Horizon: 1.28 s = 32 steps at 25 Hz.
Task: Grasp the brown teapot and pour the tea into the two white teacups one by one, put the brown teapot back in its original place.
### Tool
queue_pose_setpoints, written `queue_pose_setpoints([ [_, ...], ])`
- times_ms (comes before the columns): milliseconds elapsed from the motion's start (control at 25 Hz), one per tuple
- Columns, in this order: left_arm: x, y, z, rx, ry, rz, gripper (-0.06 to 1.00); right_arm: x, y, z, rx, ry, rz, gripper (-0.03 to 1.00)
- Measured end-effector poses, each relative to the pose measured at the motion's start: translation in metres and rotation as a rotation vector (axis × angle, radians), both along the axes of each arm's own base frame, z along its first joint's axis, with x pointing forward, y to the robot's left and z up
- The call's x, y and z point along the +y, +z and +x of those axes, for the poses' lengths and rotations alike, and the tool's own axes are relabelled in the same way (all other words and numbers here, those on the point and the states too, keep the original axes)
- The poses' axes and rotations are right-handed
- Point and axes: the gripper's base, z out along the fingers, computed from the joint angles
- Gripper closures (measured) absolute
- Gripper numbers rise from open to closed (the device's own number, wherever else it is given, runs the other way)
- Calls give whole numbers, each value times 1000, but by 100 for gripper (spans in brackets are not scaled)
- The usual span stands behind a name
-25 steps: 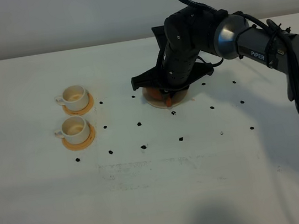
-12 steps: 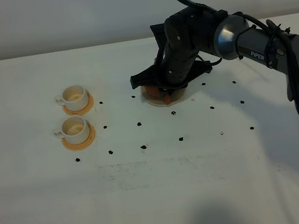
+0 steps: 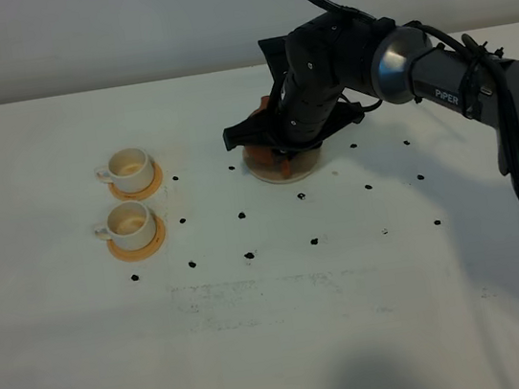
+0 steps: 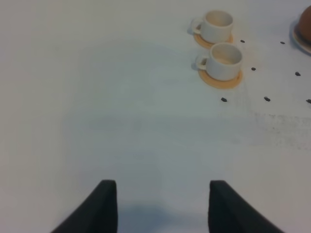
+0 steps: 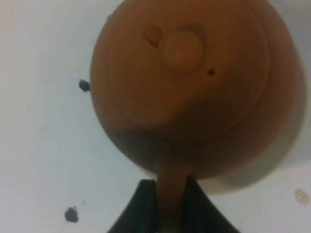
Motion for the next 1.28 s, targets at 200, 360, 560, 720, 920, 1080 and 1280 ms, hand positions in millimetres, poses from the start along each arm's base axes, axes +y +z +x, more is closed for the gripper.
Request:
queue_pose_setpoints([
  [200, 0, 0, 0, 0, 0, 0, 50, -2, 7, 2, -17, -4, 11, 88],
  [360, 0, 0, 0, 0, 0, 0, 50, -6, 16, 3, -47, 7, 1, 88],
  [560, 0, 0, 0, 0, 0, 0, 50, -7, 34, 1, -83, 28, 15, 88],
  [720, 0, 0, 0, 0, 0, 0, 50, -3, 49, -3, -140, 52, 23, 88],
  [920, 0, 0, 0, 0, 0, 0, 50, 8, 58, -11, -180, 98, 24, 88],
  [1080, 0, 0, 0, 0, 0, 0, 50, 19, 59, -20, -190, 138, 24, 88],
  [1280, 0, 0, 0, 0, 0, 0, 50, 27, 70, -30, -223, 174, 46, 88],
])
